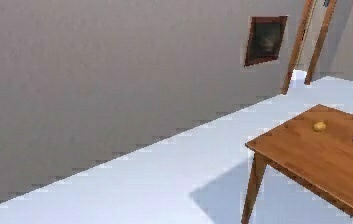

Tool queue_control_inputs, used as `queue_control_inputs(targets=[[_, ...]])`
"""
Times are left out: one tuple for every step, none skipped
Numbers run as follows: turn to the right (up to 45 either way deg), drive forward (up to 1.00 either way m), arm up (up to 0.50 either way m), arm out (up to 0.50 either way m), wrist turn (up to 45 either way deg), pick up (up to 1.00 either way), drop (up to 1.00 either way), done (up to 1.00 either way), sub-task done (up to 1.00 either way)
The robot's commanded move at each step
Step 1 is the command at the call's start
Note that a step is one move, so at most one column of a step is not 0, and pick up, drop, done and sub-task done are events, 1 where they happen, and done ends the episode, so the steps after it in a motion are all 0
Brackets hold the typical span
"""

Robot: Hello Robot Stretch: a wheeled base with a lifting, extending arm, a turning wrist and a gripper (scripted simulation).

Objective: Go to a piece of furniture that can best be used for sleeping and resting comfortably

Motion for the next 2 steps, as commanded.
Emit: queue_control_inputs(targets=[[0.0,1.00,0.00,0.00,0.0,0.00,0.00,0.00,0.00],[0.0,0.30,0.00,0.00,0.0,0.00,0.00,0.00,0.00]])
